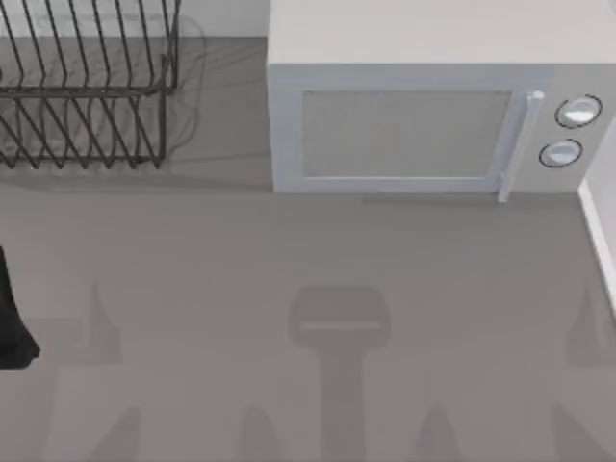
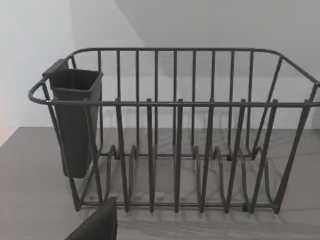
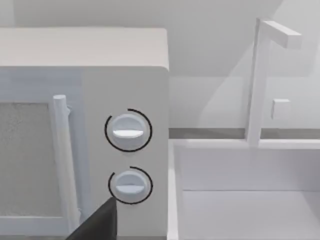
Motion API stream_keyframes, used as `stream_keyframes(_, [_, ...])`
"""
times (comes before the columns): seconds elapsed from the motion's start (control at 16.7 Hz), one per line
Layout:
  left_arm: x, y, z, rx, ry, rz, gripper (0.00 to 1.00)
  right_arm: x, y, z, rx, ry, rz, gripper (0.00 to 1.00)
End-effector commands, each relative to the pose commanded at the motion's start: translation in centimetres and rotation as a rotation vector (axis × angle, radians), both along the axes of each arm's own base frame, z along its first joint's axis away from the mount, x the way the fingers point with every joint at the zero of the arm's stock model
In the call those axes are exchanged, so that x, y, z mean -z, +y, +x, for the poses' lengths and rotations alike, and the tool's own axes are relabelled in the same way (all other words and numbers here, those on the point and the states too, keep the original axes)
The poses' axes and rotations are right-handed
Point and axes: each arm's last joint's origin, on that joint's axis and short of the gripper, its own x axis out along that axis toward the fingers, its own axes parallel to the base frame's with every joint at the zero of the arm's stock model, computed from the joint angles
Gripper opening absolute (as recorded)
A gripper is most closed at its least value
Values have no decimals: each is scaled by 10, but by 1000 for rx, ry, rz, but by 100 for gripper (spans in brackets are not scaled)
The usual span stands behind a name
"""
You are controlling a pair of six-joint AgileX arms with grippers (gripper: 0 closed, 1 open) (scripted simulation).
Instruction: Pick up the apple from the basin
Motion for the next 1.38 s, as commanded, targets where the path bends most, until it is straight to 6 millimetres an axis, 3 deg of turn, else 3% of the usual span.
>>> stream_keyframes(1.02, [0,0,0,0,0,0,100,-2,0,0,1,7,-1,100])
stream_keyframes(1.2, [0,0,0,0,0,0,100,-19,-1,1,14,71,-13,100])
stream_keyframes(1.38, [0,0,0,0,0,0,100,-49,-4,11,34,203,-32,100])
